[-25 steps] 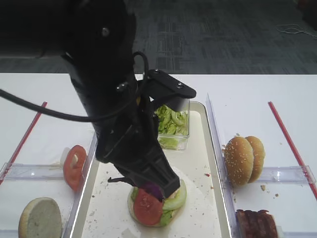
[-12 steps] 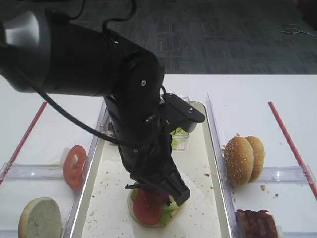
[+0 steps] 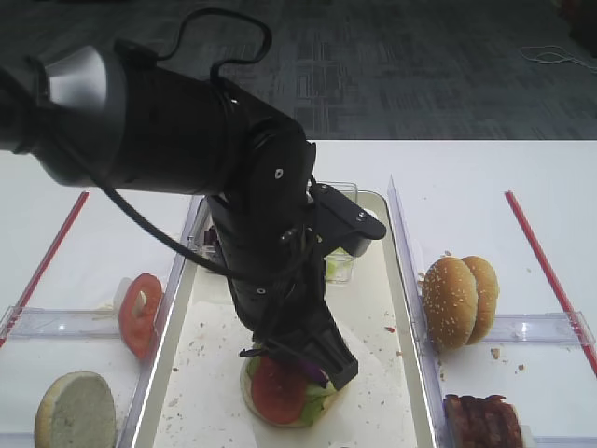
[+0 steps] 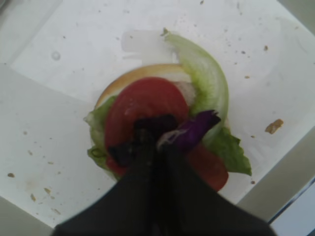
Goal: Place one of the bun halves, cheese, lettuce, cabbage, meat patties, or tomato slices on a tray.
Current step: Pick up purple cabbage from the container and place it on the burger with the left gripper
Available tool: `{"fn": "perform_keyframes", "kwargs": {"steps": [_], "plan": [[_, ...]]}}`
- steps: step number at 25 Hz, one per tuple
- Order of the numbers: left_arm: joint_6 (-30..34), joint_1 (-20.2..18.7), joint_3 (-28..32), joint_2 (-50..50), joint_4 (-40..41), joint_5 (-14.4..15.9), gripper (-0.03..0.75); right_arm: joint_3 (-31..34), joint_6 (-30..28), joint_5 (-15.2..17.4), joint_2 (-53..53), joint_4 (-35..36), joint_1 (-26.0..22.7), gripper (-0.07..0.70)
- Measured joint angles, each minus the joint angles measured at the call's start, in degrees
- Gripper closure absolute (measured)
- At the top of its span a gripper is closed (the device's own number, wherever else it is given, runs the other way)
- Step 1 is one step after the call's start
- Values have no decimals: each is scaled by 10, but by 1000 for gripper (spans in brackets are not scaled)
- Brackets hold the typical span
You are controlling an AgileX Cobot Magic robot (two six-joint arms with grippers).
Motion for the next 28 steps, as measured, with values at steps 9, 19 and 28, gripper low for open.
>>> {"fn": "perform_keyframes", "kwargs": {"steps": [9,19,28], "plan": [[0,1,0,4,0,0,589,0,0,0,0,0,0,253],[1,1,0,4,-1,0,128,0,-1,0,0,0,0,253],[1,1,-11,-32,-2,13,108,0,-1,0,0,0,0,253]]}}
